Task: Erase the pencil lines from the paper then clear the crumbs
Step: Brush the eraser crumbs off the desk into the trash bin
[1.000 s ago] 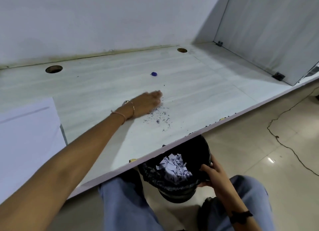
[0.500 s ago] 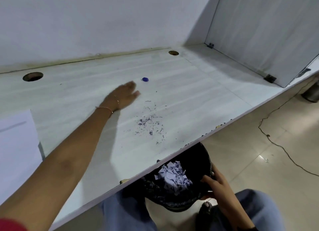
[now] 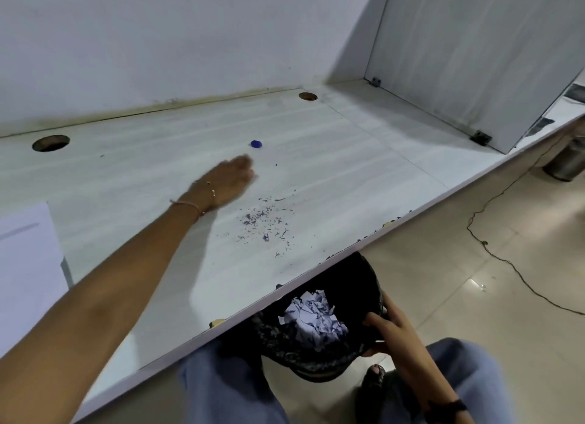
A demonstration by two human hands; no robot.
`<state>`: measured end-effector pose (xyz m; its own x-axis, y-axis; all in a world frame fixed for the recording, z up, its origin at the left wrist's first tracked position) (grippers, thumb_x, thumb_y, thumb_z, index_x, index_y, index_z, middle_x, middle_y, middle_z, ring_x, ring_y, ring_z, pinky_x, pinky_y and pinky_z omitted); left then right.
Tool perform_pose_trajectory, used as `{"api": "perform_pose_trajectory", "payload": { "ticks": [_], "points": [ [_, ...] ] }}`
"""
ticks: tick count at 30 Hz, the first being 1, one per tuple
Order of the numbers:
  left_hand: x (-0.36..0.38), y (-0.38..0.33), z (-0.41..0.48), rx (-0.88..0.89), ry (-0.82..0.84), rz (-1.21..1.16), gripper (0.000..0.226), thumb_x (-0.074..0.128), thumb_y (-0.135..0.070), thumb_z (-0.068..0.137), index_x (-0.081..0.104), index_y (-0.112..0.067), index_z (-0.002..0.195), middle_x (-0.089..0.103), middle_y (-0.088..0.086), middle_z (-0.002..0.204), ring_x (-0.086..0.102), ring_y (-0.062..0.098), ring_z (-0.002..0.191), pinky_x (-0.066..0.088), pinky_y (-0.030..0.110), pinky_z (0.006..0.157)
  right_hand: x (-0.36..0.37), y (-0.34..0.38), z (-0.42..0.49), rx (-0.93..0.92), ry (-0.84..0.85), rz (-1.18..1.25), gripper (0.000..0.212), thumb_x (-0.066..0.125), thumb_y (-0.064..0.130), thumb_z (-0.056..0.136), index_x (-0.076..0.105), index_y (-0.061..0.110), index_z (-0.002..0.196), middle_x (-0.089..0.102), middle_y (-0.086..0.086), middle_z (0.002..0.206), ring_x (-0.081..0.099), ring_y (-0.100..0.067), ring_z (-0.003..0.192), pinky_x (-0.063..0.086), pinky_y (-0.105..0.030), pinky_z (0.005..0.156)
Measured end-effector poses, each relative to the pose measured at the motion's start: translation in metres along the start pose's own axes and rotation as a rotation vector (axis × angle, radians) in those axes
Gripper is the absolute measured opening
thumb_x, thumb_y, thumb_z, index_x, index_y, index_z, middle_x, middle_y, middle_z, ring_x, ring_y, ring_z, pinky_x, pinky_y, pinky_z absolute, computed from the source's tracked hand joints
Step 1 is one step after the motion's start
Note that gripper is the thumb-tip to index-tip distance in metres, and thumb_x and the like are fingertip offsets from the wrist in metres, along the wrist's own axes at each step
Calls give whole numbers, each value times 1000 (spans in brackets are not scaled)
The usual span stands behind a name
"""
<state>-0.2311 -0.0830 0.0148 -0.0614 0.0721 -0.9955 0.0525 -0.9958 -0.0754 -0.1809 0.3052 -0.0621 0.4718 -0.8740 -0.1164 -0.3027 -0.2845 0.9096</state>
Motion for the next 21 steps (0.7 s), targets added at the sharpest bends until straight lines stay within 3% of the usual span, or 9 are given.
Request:
{"api": "perform_pose_trajectory", "payload": {
  "ticks": [3, 6, 9, 13, 15, 16, 18, 19, 21],
  "points": [
    [5, -61, 0, 225, 83, -111, 55, 19, -34, 107, 24, -5, 153, 16, 0, 159, 20, 14, 146, 11, 36, 120, -1, -1, 0, -4, 2, 5, 48, 46, -7, 89, 57, 26, 122, 67, -5, 84, 66, -16, 60, 51, -30, 45],
    [-10, -41, 13, 46, -69, -139, 54, 18, -31, 104, 27, 0, 147, 31, 14, 156, 34, 27, 142, 20, 49, 116, -4, -3, 0, -2, -11, 14, 48, 47, -6, 89, 57, 28, 122, 66, -5, 84, 65, -15, 61, 51, -30, 45],
    [-4, -14, 18, -173, 11, -51, 50, 23, -23, 106, 17, 3, 149, 17, 19, 160, 21, 30, 147, 23, 52, 115, -6, -6, 3, 6, -23, 17, 48, 48, -5, 89, 57, 29, 122, 66, -3, 85, 66, -16, 64, 53, -32, 48],
    [5, -73, 21, 136, 132, -109, 52, 19, -30, 108, 21, -5, 153, 23, 10, 160, 27, 20, 145, 17, 41, 119, -5, -6, 4, 13, -25, 35, 49, 48, -6, 89, 55, 28, 124, 64, -4, 91, 63, -21, 75, 53, -30, 47],
    [-3, -74, 23, 116, 59, -192, 47, 22, -31, 107, 34, -1, 141, 46, 16, 144, 49, 21, 123, 24, 40, 115, -3, -6, 5, 9, -13, 50, 51, 48, -5, 90, 54, 30, 125, 65, -6, 97, 64, -23, 80, 54, -30, 47],
    [-9, -62, 26, 36, -38, -202, 45, 23, -32, 107, 38, 0, 134, 52, 18, 134, 55, 25, 114, 31, 46, 113, -3, -6, 5, 8, -14, 50, 50, 48, -5, 90, 54, 29, 125, 65, -5, 96, 64, -22, 79, 54, -30, 46],
    [-12, -33, 27, -170, -46, -129, 45, 24, -28, 107, 33, 3, 138, 42, 21, 145, 46, 35, 129, 30, 57, 111, -4, -7, 6, 10, -21, 53, 49, 48, -6, 89, 55, 28, 124, 66, -1, 91, 66, -17, 73, 54, -30, 46],
    [-8, -32, 26, -190, -11, -52, 47, 24, -26, 107, 28, 5, 141, 34, 22, 152, 37, 35, 138, 30, 58, 110, -4, -8, 7, 12, -21, 54, 49, 47, -6, 89, 55, 28, 124, 66, 0, 90, 66, -15, 71, 54, -30, 46],
    [2, -51, 28, -15, 47, -3, 53, 23, -30, 107, 24, 4, 147, 26, 20, 157, 30, 30, 144, 30, 55, 111, -3, -8, 7, 11, -16, 63, 50, 47, -6, 89, 54, 28, 125, 66, 1, 92, 67, -15, 73, 54, -30, 46]
  ]
}}
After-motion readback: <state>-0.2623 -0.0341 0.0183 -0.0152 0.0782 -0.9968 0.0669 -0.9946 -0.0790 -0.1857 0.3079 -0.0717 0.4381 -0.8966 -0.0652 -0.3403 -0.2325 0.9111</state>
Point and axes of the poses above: each hand's wrist, its own z-axis towards the middle knuckle, its own x-axis out of the palm, y = z × x, the point moved 5 cm from there along z, towards the middle knuckle
